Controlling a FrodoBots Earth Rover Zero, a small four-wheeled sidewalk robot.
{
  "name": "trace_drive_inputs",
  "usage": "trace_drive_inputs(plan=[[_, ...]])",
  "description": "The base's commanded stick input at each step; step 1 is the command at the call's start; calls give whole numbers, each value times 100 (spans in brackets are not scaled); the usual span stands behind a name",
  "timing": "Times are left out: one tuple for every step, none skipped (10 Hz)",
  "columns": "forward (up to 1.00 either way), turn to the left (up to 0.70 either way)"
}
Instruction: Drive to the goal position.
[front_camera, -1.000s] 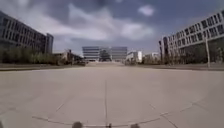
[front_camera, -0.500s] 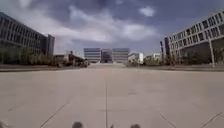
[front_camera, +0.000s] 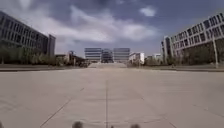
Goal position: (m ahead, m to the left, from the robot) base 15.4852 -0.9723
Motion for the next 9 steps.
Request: trace_drive_inputs(plan=[[70, -1], [70, -1], [70, -1], [70, -1], [70, -1], [70, -1], [70, -1], [70, -1], [70, -1]])
